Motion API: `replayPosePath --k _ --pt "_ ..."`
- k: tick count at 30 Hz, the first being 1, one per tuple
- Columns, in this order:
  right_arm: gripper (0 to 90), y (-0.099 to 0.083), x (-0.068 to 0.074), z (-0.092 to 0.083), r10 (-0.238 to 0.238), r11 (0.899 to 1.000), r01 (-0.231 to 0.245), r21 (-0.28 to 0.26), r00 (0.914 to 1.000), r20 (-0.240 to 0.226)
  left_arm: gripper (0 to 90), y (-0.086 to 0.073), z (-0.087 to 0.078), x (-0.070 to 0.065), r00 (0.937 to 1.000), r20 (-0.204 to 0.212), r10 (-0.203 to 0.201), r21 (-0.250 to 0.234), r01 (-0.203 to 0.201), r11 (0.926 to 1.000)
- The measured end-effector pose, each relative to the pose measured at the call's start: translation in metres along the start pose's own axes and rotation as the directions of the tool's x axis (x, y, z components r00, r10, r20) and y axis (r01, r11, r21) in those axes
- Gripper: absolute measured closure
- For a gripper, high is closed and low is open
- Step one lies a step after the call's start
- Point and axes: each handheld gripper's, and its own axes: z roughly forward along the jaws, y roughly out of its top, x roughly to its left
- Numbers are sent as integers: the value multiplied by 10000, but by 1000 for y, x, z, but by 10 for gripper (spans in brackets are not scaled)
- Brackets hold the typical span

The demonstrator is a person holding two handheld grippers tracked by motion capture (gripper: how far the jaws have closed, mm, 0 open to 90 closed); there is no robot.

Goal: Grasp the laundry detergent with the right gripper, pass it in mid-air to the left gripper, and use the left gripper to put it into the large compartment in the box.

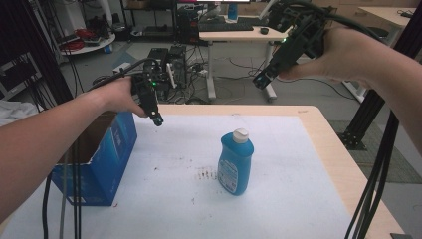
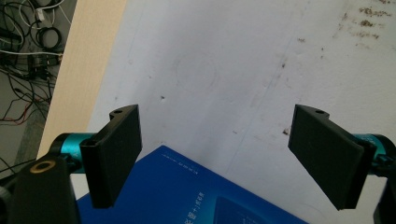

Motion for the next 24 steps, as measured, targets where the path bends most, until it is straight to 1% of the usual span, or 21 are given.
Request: replayPosePath --k 2,7,13,14,16,19,20,24 --pt "134 -4 1 2 73 9999 -73 -81 10000 40 175 0 0 -1 10000 -23 -22 -70 22 10000" --pt "134 -16 4 7 301 9992 -301 -245 9995 6 175 0 -1 -1 10000 -11 9 -29 -9 10000" --pt "134 -29 9 13 495 9980 -494 -382 9988 33 175 0 -1 -1 10000 -2 1 -42 -1 10000" --pt "134 -32 9 15 472 9978 -470 -460 9989 32 175 0 -1 -1 10000 -14 30 -30 -30 10000" --pt "134 -36 10 17 569 9970 -567 -535 9984 8 175 -1 -1 -1 10000 16 -39 -37 39 10000" --pt "134 -44 12 19 669 9956 -670 -651 9978 -36 175 -1 -1 -1 10000 -11 18 2 -18 10000" --pt "134 -46 13 20 719 9950 -721 -689 9974 -42 175 -2 -1 -1 10000 -8 23 90 -22 10000" --pt "134 -54 15 23 849 9932 -849 -802 9964 -38 176 -2 -1 -1 10000 -1 -44 37 44 10000"
